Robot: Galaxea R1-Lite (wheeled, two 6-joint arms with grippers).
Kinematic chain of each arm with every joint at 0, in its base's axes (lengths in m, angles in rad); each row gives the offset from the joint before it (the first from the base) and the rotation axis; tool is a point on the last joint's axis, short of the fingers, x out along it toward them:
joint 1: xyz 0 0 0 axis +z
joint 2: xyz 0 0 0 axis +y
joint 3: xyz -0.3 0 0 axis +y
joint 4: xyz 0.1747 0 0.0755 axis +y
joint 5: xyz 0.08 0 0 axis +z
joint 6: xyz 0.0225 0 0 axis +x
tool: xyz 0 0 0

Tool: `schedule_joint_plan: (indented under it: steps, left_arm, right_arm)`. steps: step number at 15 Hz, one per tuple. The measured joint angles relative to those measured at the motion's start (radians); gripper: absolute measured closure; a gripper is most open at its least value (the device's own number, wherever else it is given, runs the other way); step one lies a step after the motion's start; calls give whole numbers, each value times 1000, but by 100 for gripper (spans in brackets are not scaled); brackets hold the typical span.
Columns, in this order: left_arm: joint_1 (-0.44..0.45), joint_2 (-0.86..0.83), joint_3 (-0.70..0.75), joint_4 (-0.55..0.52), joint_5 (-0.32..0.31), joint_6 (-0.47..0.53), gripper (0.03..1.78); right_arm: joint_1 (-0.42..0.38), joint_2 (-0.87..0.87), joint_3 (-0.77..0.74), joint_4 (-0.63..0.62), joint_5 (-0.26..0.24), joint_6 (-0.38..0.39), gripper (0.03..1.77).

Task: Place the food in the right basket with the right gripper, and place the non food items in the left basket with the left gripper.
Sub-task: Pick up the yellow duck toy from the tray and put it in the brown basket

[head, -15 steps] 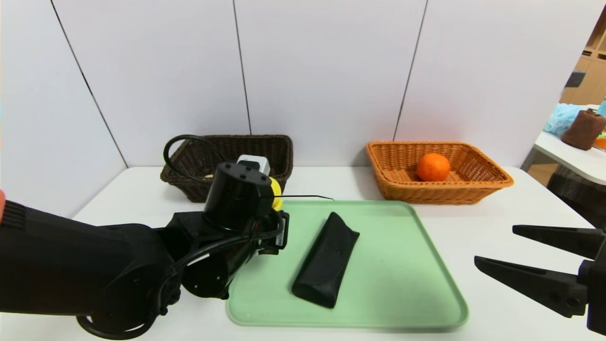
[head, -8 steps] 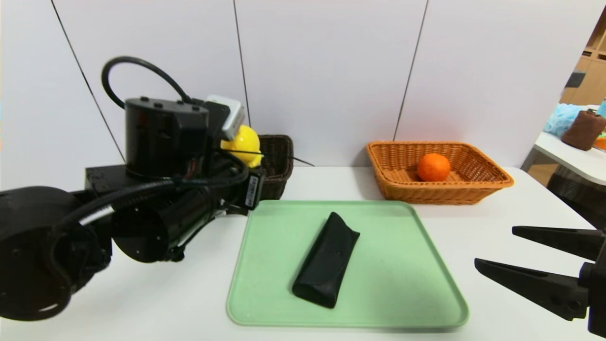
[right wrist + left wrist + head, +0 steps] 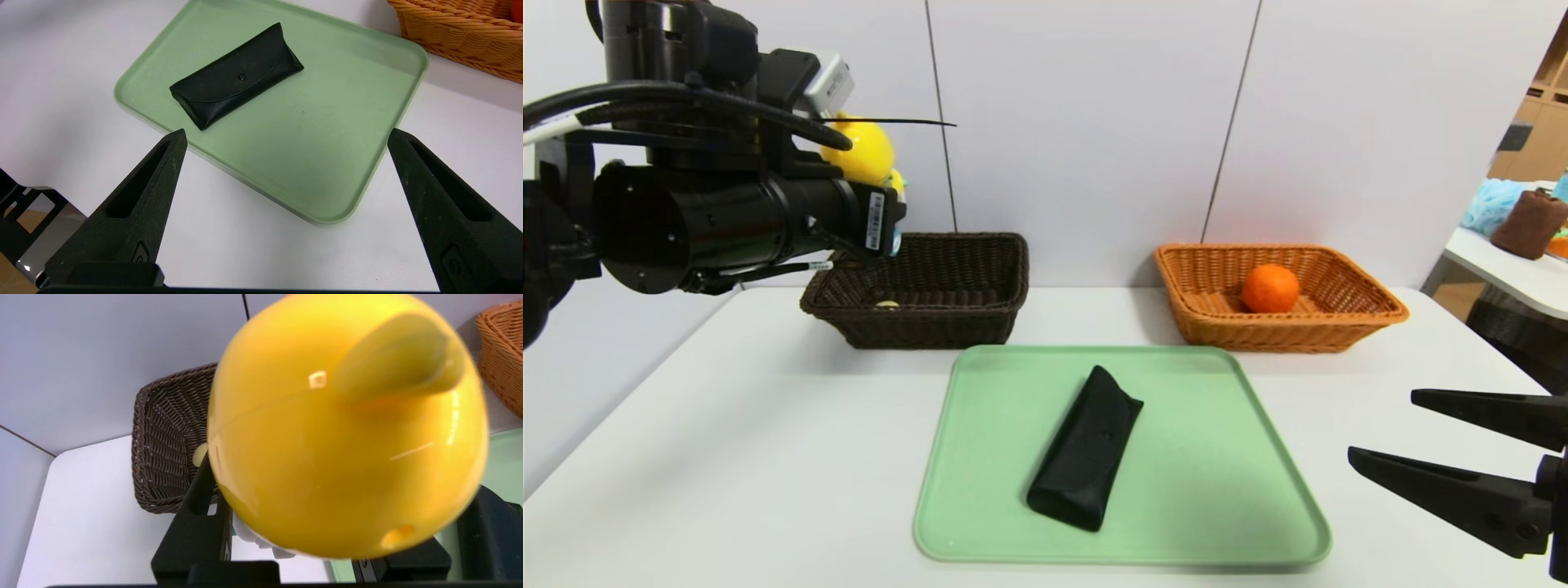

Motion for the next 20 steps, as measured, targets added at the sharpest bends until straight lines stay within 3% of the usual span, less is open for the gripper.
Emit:
schedule_joint_plan:
  steps: [12, 20]
  left_arm:
    - [115, 249, -286, 187, -99, -12, 106]
    - [170, 390, -329, 191, -132, -13, 106]
  right_arm:
    - [3, -14, 9, 0, 0, 3, 10]
    - [12, -14, 25, 0, 1, 4, 10]
